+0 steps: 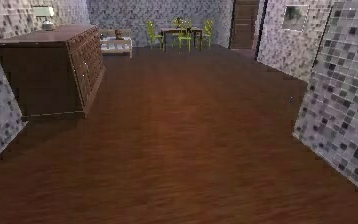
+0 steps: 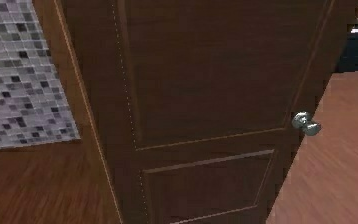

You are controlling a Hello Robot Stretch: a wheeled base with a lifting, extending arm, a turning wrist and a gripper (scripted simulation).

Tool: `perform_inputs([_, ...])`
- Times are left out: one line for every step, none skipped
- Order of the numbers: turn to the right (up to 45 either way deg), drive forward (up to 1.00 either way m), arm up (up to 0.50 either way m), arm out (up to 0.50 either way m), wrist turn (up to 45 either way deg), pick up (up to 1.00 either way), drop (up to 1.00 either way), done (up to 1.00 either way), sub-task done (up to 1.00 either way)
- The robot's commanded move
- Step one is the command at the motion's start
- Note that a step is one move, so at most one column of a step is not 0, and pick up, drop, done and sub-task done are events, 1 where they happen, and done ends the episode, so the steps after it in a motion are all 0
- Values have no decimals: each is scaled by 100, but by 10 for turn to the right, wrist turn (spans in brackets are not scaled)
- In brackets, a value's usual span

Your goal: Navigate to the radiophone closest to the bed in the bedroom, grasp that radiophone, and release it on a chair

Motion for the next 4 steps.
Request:
perform_inputs([0,35,0,0,0,0,0,0,0])
perform_inputs([150,0,0,0,0,0,0,0,0])
perform_inputs([0,100,0,0,0,0,0,0,0])
perform_inputs([0,100,0,0,0,0,0,0,0])
